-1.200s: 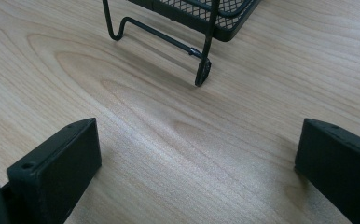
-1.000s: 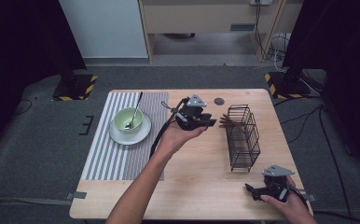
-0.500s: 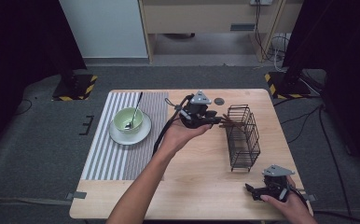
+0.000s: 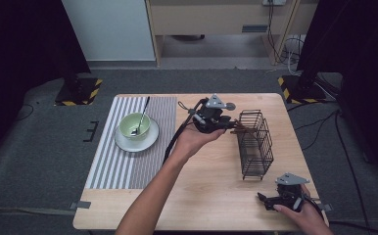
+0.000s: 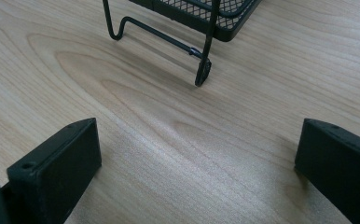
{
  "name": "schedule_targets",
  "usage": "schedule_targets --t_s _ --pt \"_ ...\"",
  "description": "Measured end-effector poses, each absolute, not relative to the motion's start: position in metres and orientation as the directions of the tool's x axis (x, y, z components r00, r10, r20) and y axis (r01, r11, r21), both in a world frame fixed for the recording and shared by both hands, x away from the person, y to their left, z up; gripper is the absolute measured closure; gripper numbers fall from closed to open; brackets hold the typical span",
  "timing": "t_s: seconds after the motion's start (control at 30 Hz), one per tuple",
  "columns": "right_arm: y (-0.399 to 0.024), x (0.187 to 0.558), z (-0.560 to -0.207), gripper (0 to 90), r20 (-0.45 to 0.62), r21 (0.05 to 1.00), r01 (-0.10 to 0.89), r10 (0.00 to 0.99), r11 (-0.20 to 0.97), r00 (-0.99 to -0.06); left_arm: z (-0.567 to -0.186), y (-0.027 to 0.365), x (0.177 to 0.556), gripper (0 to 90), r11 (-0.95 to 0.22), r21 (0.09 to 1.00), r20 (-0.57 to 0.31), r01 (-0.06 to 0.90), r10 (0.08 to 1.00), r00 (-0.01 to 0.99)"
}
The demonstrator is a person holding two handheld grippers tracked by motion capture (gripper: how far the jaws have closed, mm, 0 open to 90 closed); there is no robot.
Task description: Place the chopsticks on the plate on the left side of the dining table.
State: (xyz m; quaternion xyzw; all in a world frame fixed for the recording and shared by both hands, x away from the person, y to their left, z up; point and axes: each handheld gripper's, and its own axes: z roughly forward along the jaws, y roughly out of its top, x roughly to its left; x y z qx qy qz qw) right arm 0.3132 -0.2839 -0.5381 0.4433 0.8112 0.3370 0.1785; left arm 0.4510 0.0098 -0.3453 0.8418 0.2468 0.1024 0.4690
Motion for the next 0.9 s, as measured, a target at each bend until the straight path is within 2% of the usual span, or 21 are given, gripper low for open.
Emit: schedule_targets --t_s 0.9 --pt "-0.284 0.313 -0.538 0.4 0.008 0.705 0.598 0.839 0.381 -0.544 -0.355 0.002 0.472 70.9 -0.443 0.815 -0.066 0.373 0.569 0.820"
